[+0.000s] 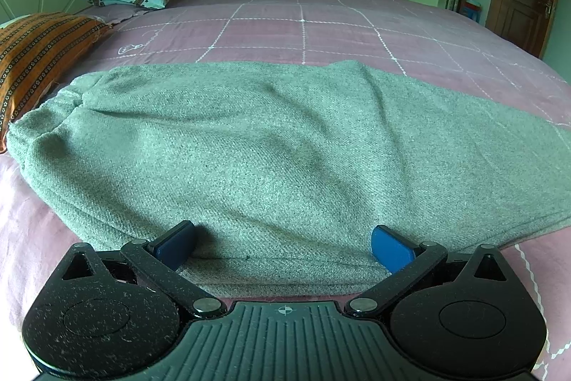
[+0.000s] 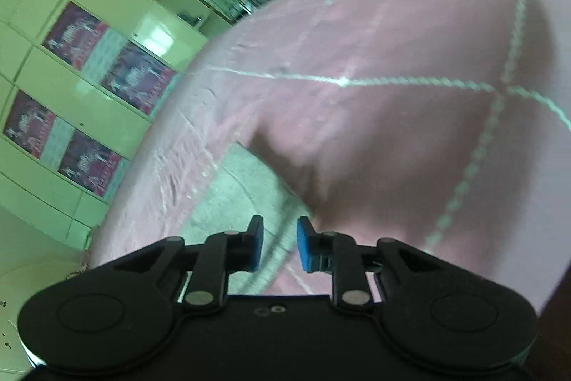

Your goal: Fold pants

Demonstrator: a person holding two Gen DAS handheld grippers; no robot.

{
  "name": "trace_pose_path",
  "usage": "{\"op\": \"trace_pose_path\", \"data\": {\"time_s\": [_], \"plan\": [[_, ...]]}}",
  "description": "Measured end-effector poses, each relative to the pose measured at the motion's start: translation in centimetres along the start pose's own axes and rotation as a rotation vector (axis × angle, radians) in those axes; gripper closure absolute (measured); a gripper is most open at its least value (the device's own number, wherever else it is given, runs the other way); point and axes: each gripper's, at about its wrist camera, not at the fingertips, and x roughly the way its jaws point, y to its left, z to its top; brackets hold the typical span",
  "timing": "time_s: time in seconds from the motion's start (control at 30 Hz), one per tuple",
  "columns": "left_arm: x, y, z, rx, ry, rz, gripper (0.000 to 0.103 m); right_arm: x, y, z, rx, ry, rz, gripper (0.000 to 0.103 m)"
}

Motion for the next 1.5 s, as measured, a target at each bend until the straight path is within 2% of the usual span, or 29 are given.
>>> {"op": "trace_pose_path", "data": {"time_s": [0.23,0.33,0.4,0.43,0.53,0.6,0.67,0.7,0.73,0.77,0.87,0.93,1.0,1.03,1.13,1.3,1.4,1.5], "plan": [[0.0,0.0,0.0,0.0,0.001,0.002,0.001,2.2,0.3,0.4,0.002,0.06,-0.007,0.097],[0.0,0.0,0.0,0.001,0.002,0.001,0.001,2.3,0.9,0.2,-0.049,0.072,-0.032,0.096],[0.0,0.0,0.0,0.001,0.002,0.0,0.001,2.0,1.6,0.2,-0.117,0.064,-0.039,0.101],[0.0,0.0,0.0,0.0,0.001,-0.001,0.001,1.5,1.9,0.4,-0.14,0.044,-0.034,0.102],[-0.1,-0.1,0.0,0.0,-0.003,0.0,0.0,-2.2,3.6,0.7,-0.208,-0.099,0.056,0.103],[0.0,0.1,0.1,-0.001,-0.002,-0.003,0.0,-2.8,4.4,0.3,-0.263,-0.131,0.045,0.103],[0.0,0.1,0.1,0.0,0.0,-0.003,0.0,-0.5,2.7,0.4,-0.212,-0.059,-0.057,0.103],[0.0,0.1,0.1,0.001,0.001,-0.004,0.001,1.1,1.0,0.5,-0.131,0.01,-0.097,0.103],[-0.1,0.2,0.1,0.0,0.001,-0.006,0.001,1.7,-0.7,0.8,-0.011,0.033,-0.064,0.103],[-0.1,0.2,0.0,0.0,0.001,-0.008,0.001,1.2,-0.8,0.9,0.014,0.013,-0.047,0.103],[-0.2,0.3,0.0,-0.002,-0.004,-0.011,0.001,-1.7,1.4,-0.2,-0.097,-0.123,-0.145,0.091],[-0.2,0.3,0.0,0.002,0.0,-0.008,0.001,-3.0,1.5,-0.3,-0.072,-0.151,-0.093,0.089],[-0.2,0.3,0.0,0.003,0.0,-0.013,0.0,-2.9,1.5,-0.3,-0.031,-0.096,-0.009,0.088],[-0.2,0.5,0.0,-0.004,-0.002,-0.018,0.0,-2.3,1.7,-0.1,-0.016,-0.077,0.003,0.088],[-0.6,0.8,0.1,-0.031,-0.018,-0.029,0.001,-0.4,1.2,0.2,0.045,-0.004,-0.022,0.088],[-0.6,0.8,0.1,-0.022,-0.01,-0.018,0.001,1.2,1.1,0.4,0.051,0.026,-0.037,0.092],[-0.3,0.6,0.2,-0.017,0.0,-0.011,0.001,0.4,2.0,0.3,-0.005,0.0,-0.058,0.102],[-0.3,0.6,0.2,-0.016,-0.001,-0.014,0.001,-2.2,2.7,0.0,-0.045,-0.083,-0.041,0.103]]}}
